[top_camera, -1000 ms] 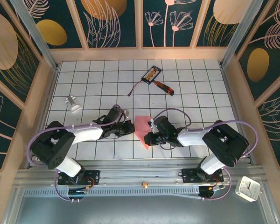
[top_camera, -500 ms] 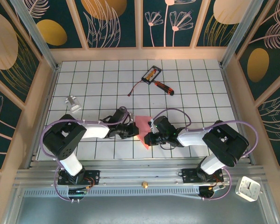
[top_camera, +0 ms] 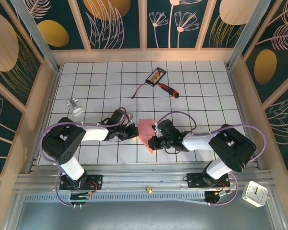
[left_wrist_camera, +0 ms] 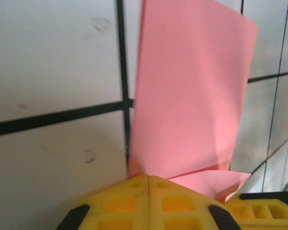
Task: Fold a paper plane with a square sheet of paper (pick it up from the middle)
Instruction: Perform the third fold on the triangle at the bottom-center of the table.
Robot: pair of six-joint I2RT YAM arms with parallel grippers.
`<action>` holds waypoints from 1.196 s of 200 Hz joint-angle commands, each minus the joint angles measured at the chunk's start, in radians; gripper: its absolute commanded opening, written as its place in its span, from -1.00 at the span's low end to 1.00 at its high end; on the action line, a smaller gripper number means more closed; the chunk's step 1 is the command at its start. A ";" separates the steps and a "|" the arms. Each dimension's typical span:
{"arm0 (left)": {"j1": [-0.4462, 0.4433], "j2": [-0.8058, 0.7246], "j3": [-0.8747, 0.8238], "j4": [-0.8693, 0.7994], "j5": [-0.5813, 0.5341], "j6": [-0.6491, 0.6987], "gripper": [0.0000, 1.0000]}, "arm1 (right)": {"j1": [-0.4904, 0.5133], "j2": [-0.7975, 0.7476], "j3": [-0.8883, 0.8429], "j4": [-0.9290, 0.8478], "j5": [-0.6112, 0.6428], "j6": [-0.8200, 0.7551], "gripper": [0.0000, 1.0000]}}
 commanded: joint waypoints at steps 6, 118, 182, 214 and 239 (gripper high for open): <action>0.044 -0.037 -0.010 -0.113 -0.133 0.047 -1.00 | 0.010 0.017 -0.057 -0.210 0.048 -0.014 -1.00; -0.052 -0.211 -0.046 -0.003 -0.023 -0.077 -0.31 | -0.155 -0.400 -0.059 -0.240 0.001 -0.022 -0.64; -0.060 -0.144 -0.029 -0.008 0.033 -0.090 -0.21 | -0.083 -0.242 0.032 -0.296 0.203 0.066 -0.40; -0.069 -0.132 -0.030 0.000 0.038 -0.092 -0.20 | -0.076 -0.223 -0.005 -0.206 0.157 0.090 -0.29; -0.073 -0.122 -0.021 -0.011 0.046 -0.085 -0.23 | -0.067 -0.205 -0.015 -0.167 0.143 0.098 -0.30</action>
